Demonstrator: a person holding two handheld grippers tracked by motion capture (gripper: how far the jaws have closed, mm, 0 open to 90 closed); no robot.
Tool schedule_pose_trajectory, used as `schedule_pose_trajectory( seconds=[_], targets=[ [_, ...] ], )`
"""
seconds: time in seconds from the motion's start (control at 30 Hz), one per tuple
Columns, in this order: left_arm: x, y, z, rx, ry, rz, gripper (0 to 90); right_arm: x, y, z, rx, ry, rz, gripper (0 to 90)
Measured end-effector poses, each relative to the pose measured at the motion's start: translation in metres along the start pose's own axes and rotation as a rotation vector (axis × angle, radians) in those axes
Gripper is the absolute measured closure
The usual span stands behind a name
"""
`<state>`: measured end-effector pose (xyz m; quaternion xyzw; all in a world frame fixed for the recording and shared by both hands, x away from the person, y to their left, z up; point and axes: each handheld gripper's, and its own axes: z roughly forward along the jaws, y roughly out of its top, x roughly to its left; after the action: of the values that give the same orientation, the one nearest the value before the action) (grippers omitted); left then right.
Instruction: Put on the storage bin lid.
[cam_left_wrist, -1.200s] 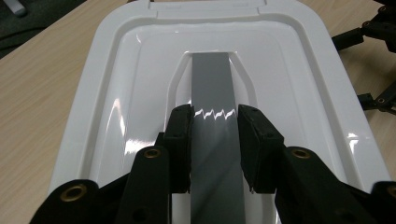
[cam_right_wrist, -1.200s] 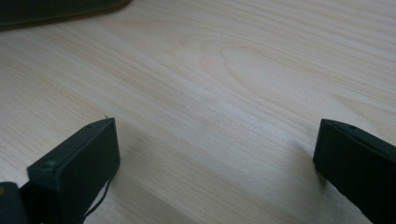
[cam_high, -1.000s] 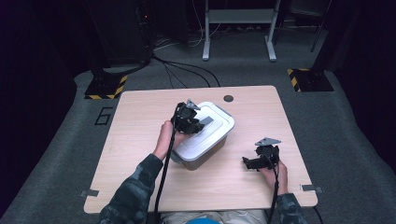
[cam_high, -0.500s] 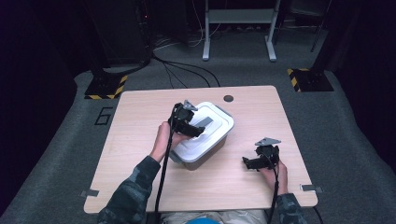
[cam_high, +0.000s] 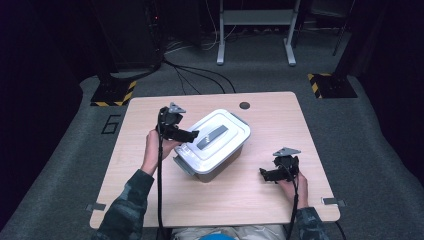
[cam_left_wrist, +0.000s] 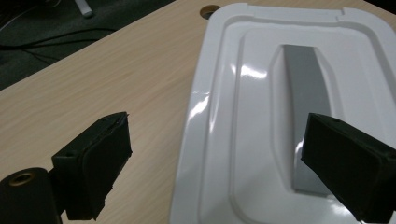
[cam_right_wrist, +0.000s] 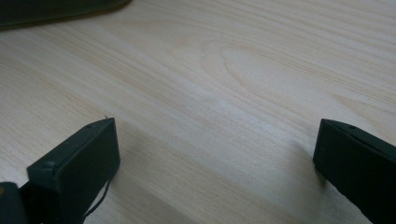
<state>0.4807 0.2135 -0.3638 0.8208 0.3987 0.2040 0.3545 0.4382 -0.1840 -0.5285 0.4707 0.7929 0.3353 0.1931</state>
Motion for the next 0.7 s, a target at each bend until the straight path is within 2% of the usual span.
schedule_pose_trajectory(
  seconds=[0.23, 0.3, 0.7],
  targets=[
    [0.030, -0.023, -0.017, -0.007, 0.049, -0.046, 7.2, 0.000, 0.000, 0.000, 0.000, 0.000, 0.000, 0.0],
    [0.038, -0.031, -0.021, -0.010, 0.066, -0.073, 7.1, 0.000, 0.000, 0.000, 0.000, 0.000, 0.000, 0.0],
    [0.071, -0.081, -0.026, 0.019, 0.130, -0.160, 7.5, 0.000, 0.000, 0.000, 0.000, -0.001, 0.000, 0.0]
  ],
)
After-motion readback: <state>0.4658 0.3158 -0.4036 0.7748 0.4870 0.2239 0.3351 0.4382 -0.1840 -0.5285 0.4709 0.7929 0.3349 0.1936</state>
